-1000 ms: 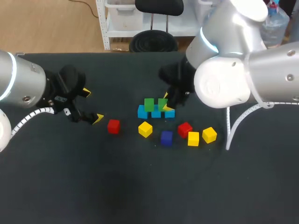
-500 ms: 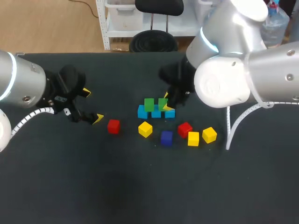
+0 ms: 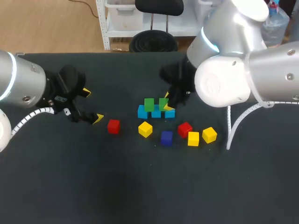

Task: Place the blue cubes, place green cubes on the blue cubes, place the yellow cubes on the green cubes, then place the red cubes on the yellow cubes, and place purple cube on the red cubes.

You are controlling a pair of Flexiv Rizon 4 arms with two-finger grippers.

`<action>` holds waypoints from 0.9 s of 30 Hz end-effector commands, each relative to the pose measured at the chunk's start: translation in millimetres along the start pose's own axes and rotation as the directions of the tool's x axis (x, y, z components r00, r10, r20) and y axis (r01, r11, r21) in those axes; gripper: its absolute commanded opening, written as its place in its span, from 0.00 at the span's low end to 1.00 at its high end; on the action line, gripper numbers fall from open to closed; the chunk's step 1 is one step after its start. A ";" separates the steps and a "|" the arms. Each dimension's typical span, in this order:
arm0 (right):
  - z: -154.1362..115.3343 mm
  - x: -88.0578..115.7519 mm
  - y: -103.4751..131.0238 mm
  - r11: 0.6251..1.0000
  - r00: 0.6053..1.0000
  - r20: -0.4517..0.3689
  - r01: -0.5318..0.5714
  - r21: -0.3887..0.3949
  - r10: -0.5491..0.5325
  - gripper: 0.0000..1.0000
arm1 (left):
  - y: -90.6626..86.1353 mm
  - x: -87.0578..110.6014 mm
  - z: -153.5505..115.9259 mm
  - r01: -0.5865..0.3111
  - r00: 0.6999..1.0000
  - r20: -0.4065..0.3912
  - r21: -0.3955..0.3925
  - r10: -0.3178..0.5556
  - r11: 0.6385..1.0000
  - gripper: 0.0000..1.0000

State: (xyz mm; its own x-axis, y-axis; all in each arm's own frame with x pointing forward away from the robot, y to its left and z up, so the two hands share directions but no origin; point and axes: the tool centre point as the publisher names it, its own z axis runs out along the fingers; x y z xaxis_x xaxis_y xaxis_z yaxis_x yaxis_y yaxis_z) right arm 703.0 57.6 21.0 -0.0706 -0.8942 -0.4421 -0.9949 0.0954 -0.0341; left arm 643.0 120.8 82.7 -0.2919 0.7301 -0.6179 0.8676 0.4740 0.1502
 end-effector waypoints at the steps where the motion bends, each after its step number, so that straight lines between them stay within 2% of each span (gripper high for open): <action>1: -0.7 0.8 -0.8 1.000 1.000 0.002 0.000 -0.004 0.000 0.00 | 0.3 1.1 0.1 -0.001 1.000 0.004 0.001 0.001 1.000 1.00; 10: -0.5 0.0 -0.3 1.000 1.000 0.001 0.000 -0.003 0.000 0.01 | 0.3 1.1 0.1 -0.001 1.000 0.004 0.001 0.001 1.000 1.00; 12: -0.4 0.0 -0.2 1.000 1.000 -0.001 0.000 -0.003 0.000 0.15 | 0.3 1.1 0.1 -0.001 1.000 0.004 0.001 0.001 1.000 1.00; 27: 0.3 -0.4 -0.1 1.000 1.000 -0.005 0.003 -0.004 -0.003 0.39 | 0.3 1.1 0.1 -0.001 1.000 0.004 0.001 0.001 1.000 1.00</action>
State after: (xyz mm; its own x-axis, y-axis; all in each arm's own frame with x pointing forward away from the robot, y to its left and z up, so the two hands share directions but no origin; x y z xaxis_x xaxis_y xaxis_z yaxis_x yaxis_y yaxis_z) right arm 702.2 57.8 21.1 -0.0679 -0.8959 -0.4390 -0.9952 0.0916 -0.0331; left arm 643.0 120.8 82.7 -0.2919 0.7301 -0.6179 0.8676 0.4740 0.1502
